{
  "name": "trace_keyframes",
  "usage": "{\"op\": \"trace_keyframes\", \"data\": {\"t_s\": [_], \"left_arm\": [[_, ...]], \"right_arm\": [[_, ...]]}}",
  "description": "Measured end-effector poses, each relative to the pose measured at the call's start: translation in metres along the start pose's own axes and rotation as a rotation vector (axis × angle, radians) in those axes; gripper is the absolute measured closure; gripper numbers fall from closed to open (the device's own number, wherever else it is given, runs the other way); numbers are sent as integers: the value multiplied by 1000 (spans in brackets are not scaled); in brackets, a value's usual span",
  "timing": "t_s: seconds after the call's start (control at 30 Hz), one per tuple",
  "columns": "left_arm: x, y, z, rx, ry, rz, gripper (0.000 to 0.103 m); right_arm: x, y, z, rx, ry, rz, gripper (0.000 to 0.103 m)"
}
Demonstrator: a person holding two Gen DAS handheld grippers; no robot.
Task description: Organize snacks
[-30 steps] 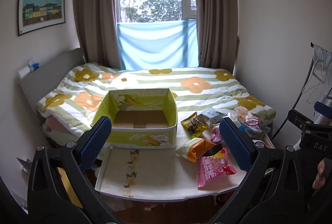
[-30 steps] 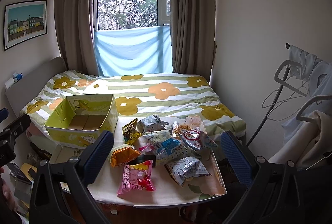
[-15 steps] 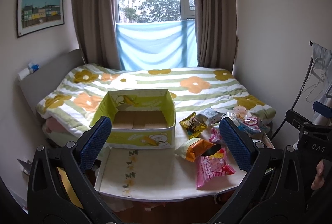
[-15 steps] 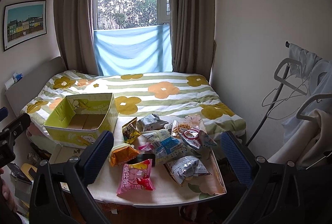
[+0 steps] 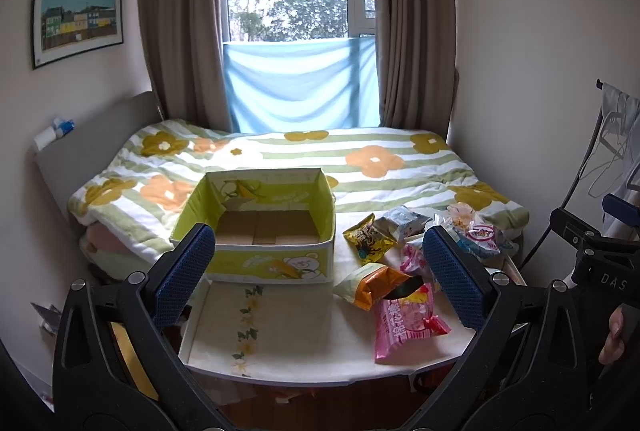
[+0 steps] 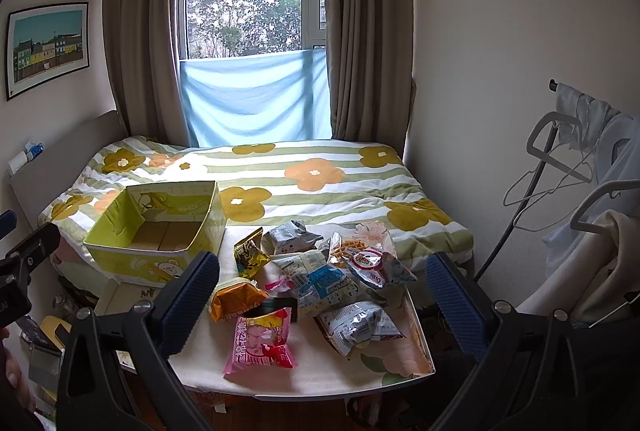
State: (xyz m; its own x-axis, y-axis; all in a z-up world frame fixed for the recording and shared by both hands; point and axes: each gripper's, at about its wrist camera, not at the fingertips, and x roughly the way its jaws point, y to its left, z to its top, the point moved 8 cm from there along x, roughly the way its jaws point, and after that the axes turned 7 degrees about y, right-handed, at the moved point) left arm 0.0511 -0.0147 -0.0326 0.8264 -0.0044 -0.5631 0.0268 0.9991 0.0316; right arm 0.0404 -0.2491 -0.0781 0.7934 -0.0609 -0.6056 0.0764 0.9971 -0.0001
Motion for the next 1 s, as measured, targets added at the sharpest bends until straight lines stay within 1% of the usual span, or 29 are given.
{"op": "trace_keyframes", "data": {"t_s": [0.27, 1.0], "left_arm": [[0, 0, -2, 3, -1, 18, 0], [0, 1, -4, 1, 3, 22, 0]], "right_arm": [[0, 0, 0, 1, 1, 1, 0], [0, -1, 0, 1, 1, 2, 0]]}}
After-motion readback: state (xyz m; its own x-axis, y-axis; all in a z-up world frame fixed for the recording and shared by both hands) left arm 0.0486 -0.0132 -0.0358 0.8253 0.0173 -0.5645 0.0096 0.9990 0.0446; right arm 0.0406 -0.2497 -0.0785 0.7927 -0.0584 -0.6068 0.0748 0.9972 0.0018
